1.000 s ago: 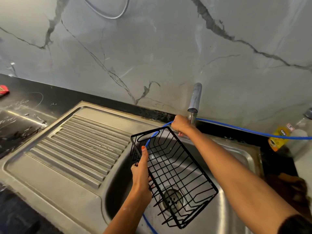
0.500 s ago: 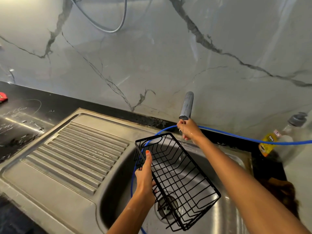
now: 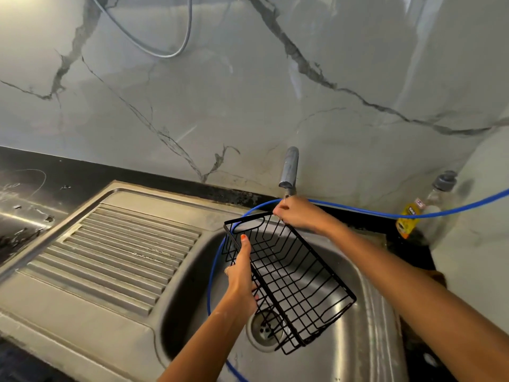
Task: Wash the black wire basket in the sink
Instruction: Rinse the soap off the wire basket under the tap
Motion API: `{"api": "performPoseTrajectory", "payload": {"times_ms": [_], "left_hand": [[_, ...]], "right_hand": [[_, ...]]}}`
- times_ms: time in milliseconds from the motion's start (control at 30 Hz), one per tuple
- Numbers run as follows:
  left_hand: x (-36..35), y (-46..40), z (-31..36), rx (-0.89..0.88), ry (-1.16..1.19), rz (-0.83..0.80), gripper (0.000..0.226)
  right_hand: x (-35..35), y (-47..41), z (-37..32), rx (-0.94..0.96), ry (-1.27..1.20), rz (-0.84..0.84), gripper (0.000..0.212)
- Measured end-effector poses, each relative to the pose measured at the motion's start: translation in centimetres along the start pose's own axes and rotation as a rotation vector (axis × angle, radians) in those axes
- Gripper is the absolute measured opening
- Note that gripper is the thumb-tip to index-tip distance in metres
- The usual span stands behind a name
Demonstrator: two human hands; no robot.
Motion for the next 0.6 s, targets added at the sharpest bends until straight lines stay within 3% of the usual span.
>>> {"api": "performPoseTrajectory", "payload": {"times_ms": [100, 167, 233, 400, 467, 533, 600], "left_hand": [[-0.4, 0.1, -0.3, 0.018, -0.034, -0.033, 0.155], [-0.5, -0.3, -0.6, 0.031, -0.037, -0.033, 0.146], [-0.5, -1.2, -0.7, 0.026, -0.023, -0.029, 0.149], [-0.3, 1.1, 0.8, 0.004, -0.04, 0.03, 0.116], [-0.1, 1.7, 1.7, -0.011, -0.003, 0.051, 0.121], [0.3, 2.2, 2.4, -0.043, 0.022, 0.1, 0.117], [0.7, 2.0, 2.6, -0.062, 0.026, 0.149, 0.104]], "right_hand": [[-0.7, 2.6, -0.8, -0.153, -0.322, -0.368, 0.032], [-0.5, 4.3, -1.2, -0.219, -0.297, -0.528, 0.037], [-0.5, 5.8, -1.5, -0.239, -0.182, -0.571, 0.037], [-2.7, 9.6, -1.8, -0.267, 0.106, -0.516, 0.037], [-4.2, 10.9, -1.8, -0.208, 0.259, -0.478, 0.04], [-6.1, 11.5, -1.5, -0.115, 0.308, -0.313, 0.037], [-7.7, 12.1, -1.0, -0.079, 0.116, -0.025, 0.029]]}}
Point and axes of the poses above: each hand's wrist, its own y-axis away from the middle knuckle, its own x-axis out of the back of the hand, z = x × y, the point moved 5 cm from there along -y, towards the middle knuckle, and after that the axes turned 12 degrees about -y, right-handed, at the moved point
